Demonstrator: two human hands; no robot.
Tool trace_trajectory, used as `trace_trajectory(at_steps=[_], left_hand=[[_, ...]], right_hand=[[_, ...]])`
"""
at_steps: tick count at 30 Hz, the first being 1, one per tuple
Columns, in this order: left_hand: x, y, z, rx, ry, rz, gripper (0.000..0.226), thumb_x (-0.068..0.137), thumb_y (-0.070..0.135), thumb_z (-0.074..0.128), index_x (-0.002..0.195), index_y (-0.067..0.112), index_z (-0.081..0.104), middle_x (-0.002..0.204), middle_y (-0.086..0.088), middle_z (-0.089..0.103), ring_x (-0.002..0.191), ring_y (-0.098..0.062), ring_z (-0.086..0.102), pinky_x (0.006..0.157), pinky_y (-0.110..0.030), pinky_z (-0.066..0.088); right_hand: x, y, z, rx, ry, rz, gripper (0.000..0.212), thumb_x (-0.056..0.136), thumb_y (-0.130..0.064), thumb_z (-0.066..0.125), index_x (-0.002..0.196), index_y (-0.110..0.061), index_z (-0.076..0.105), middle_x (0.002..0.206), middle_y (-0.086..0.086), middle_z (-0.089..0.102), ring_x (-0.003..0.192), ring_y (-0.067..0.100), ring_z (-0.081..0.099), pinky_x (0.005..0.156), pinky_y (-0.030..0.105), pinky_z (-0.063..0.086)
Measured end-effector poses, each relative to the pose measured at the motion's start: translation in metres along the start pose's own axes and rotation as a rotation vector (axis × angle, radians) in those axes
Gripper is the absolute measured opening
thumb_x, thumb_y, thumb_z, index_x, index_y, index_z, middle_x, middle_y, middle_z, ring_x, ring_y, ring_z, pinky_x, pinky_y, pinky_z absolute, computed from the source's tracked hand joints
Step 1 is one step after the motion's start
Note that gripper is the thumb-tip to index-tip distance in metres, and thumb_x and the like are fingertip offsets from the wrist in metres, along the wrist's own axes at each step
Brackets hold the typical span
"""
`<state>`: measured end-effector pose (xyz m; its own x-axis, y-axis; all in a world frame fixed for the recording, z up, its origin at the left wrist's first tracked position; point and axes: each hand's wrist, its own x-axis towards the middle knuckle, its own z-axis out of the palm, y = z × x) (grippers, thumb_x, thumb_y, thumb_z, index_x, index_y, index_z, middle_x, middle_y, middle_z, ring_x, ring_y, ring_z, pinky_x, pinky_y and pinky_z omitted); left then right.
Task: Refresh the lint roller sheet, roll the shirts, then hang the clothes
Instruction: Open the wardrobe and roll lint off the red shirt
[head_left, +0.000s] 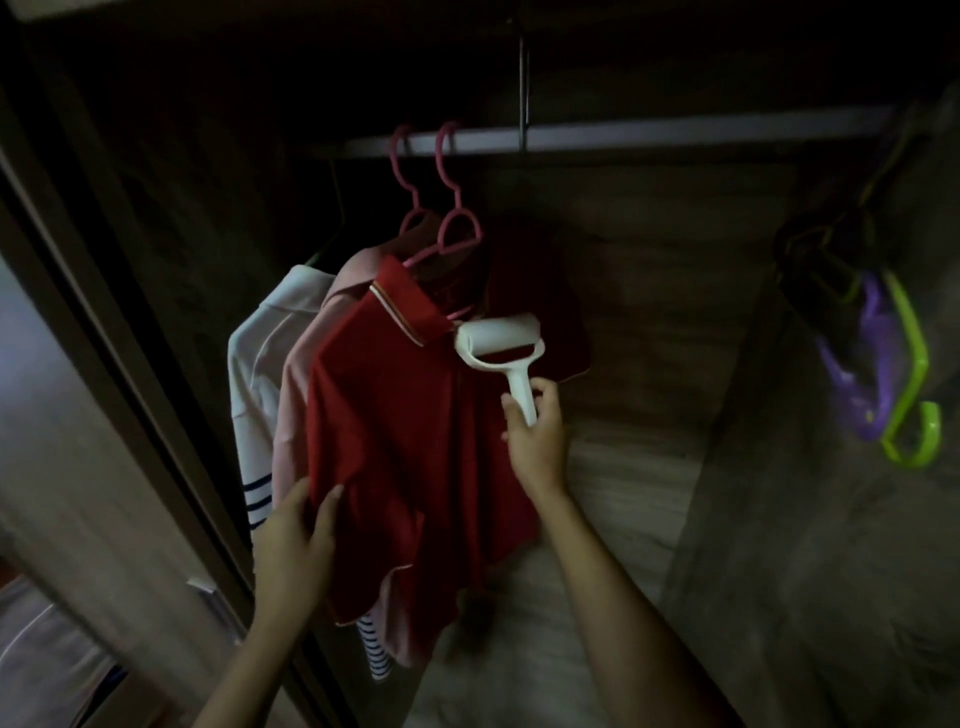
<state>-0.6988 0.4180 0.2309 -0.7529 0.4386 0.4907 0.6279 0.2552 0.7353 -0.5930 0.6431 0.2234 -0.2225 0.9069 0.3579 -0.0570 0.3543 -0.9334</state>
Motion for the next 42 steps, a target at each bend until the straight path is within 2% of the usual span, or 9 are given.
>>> trace_trajectory(at_steps=[4, 11, 17, 21, 24, 27, 33, 36, 42], left_hand=[[0.007, -0.007, 0.003, -0.008, 0.014, -0.053, 0.017, 0.094, 0.023, 0.055, 0.085, 0.011, 0.062, 0.063, -0.004, 0.062, 0.060, -0.019, 0.061, 0.054, -0.033, 0.049], [0.020, -0.025, 0.002, 0.034, 0.025, -0.116, 0.021, 0.092, 0.023, 0.057, 0.082, 0.006, 0.063, 0.067, -0.009, 0.062, 0.066, -0.027, 0.061, 0.060, -0.037, 0.047], [0.024, -0.031, -0.004, 0.062, 0.051, -0.109, 0.025, 0.093, 0.025, 0.056, 0.106, 0.008, 0.068, 0.083, -0.010, 0.067, 0.076, -0.024, 0.058, 0.070, -0.038, 0.044], [0.025, -0.030, -0.003, 0.055, 0.059, -0.110, 0.019, 0.091, 0.025, 0.060, 0.094, 0.008, 0.069, 0.076, -0.012, 0.067, 0.072, -0.028, 0.061, 0.066, -0.040, 0.048], [0.023, -0.023, 0.002, 0.092, 0.060, -0.054, 0.021, 0.088, 0.022, 0.064, 0.073, 0.006, 0.064, 0.059, -0.006, 0.058, 0.056, -0.023, 0.058, 0.052, -0.031, 0.042], [0.023, -0.021, 0.010, 0.129, 0.097, -0.026, 0.025, 0.084, 0.017, 0.069, 0.065, 0.004, 0.060, 0.053, -0.004, 0.053, 0.048, -0.021, 0.051, 0.047, -0.028, 0.034], [0.020, -0.021, 0.020, 0.046, 0.061, 0.010, 0.014, 0.086, 0.020, 0.067, 0.078, 0.009, 0.069, 0.066, -0.003, 0.065, 0.059, -0.020, 0.060, 0.055, -0.038, 0.048], [0.020, -0.021, 0.024, 0.048, 0.059, 0.024, 0.015, 0.087, 0.020, 0.066, 0.079, 0.008, 0.068, 0.067, -0.003, 0.065, 0.059, -0.019, 0.059, 0.054, -0.037, 0.048], [0.018, -0.022, 0.024, 0.075, 0.083, 0.042, 0.014, 0.087, 0.019, 0.066, 0.080, 0.007, 0.066, 0.068, -0.002, 0.065, 0.057, -0.015, 0.056, 0.054, -0.030, 0.045]], right_hand=[[0.011, 0.023, 0.015, -0.128, -0.098, 0.009, 0.013, 0.094, -0.030, 0.055, 0.106, -0.030, 0.052, 0.070, -0.004, 0.060, 0.054, 0.011, 0.056, 0.049, 0.038, 0.046], [-0.041, 0.104, 0.019, -0.317, -0.312, 0.204, 0.016, 0.094, -0.024, 0.057, 0.109, -0.020, 0.058, 0.086, -0.007, 0.066, 0.064, -0.001, 0.053, 0.053, 0.013, 0.034], [-0.027, 0.074, 0.008, -0.101, -0.013, 0.124, 0.014, 0.095, -0.038, 0.053, 0.104, -0.048, 0.055, 0.067, -0.009, 0.060, 0.056, 0.004, 0.057, 0.053, 0.029, 0.049], [0.017, 0.010, 0.002, -0.008, 0.143, -0.026, 0.021, 0.098, -0.039, 0.046, 0.116, -0.034, 0.056, 0.067, -0.011, 0.058, 0.055, -0.003, 0.056, 0.049, 0.010, 0.041], [0.050, -0.012, 0.004, -0.032, 0.136, -0.029, 0.026, 0.100, -0.039, 0.041, 0.117, -0.025, 0.053, 0.064, -0.009, 0.053, 0.046, 0.001, 0.050, 0.043, 0.013, 0.037], [0.057, 0.005, 0.015, -0.112, 0.067, 0.004, 0.030, 0.100, -0.039, 0.041, 0.124, -0.024, 0.052, 0.075, -0.006, 0.059, 0.060, 0.007, 0.055, 0.050, 0.018, 0.038], [0.003, 0.089, 0.026, -0.386, -0.169, 0.136, 0.030, 0.098, -0.038, 0.045, 0.123, -0.021, 0.051, 0.095, 0.017, 0.068, 0.085, 0.036, 0.065, 0.063, 0.029, 0.038], [-0.028, 0.119, 0.022, -0.473, -0.258, 0.218, 0.028, 0.098, -0.041, 0.044, 0.119, -0.023, 0.051, 0.092, 0.013, 0.068, 0.087, 0.036, 0.065, 0.064, 0.031, 0.041], [-0.029, 0.067, 0.006, -0.212, 0.054, 0.187, 0.024, 0.099, -0.028, 0.047, 0.120, -0.020, 0.055, 0.086, -0.007, 0.058, 0.072, 0.012, 0.057, 0.064, 0.023, 0.033]])
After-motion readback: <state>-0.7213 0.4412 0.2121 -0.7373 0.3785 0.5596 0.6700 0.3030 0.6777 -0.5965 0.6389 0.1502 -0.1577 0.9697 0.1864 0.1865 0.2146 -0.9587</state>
